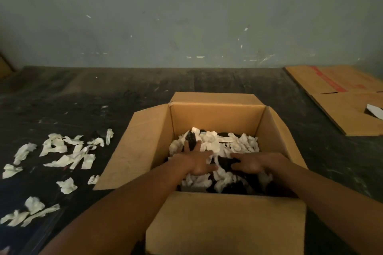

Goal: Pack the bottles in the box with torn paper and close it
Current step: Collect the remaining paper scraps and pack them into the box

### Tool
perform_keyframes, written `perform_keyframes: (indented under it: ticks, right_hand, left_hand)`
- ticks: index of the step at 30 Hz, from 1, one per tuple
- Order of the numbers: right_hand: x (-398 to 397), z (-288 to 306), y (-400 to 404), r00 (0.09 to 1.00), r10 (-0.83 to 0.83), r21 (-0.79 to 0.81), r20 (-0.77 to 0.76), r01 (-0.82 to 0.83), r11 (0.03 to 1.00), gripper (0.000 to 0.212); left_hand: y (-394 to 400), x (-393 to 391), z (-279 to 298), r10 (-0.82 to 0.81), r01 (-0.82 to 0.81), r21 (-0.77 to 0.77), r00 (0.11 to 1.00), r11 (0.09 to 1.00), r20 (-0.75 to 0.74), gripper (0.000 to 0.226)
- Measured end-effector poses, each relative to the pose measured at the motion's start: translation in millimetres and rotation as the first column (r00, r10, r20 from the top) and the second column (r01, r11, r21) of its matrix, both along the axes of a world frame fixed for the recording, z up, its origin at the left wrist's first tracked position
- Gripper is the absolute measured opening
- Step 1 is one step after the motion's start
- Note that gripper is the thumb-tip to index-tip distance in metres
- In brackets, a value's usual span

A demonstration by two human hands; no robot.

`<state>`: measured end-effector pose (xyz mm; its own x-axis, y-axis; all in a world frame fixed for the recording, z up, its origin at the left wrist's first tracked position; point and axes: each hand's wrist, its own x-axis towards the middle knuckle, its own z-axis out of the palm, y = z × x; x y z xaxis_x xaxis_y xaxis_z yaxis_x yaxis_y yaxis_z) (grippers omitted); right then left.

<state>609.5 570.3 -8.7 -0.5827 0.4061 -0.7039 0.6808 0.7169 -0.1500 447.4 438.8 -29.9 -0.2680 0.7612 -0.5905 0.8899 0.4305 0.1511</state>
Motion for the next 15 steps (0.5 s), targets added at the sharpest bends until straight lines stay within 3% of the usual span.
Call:
perform_keyframes:
  ticks: [2, 4, 9, 12, 15]
  right_hand:
    - [-6, 16, -3, 1.0, 0.001, 0.051, -0.013, 0.0, 0.999, 0.06]
    - [-14, 31, -12, 0.998, -0.008, 0.115, -0.061, 0.015, 0.993, 0.056]
    - [-41, 46, -56, 0.93, -0.023, 0.222, -0.367, 0.112, 0.969, 0.056]
    - [-69, 46, -100, 0.89, -0.041, 0.268, -0.455, 0.181, 0.946, 0.064]
    - [-100, 47, -160, 0.851, 0.025, 0.315, -0.524, 0.166, 0.935, 0.064]
  left_hand:
    - [-6, -6, 17, -0.011, 0.011, 0.085, 1.0, 0.996, 0.007, 0.067]
    - [-16, -10, 35, 0.019, -0.016, 0.272, 1.0, 0.962, -0.01, 0.056]
    - [-66, -24, 72, 0.166, -0.057, 0.679, 0.981, 0.732, -0.097, 0.044]
    - [-116, -46, 80, 0.222, -0.057, 0.751, 0.968, 0.658, -0.121, 0.051]
    - [-180, -73, 81, 0.299, -0.108, 0.757, 0.947, 0.645, -0.119, 0.057]
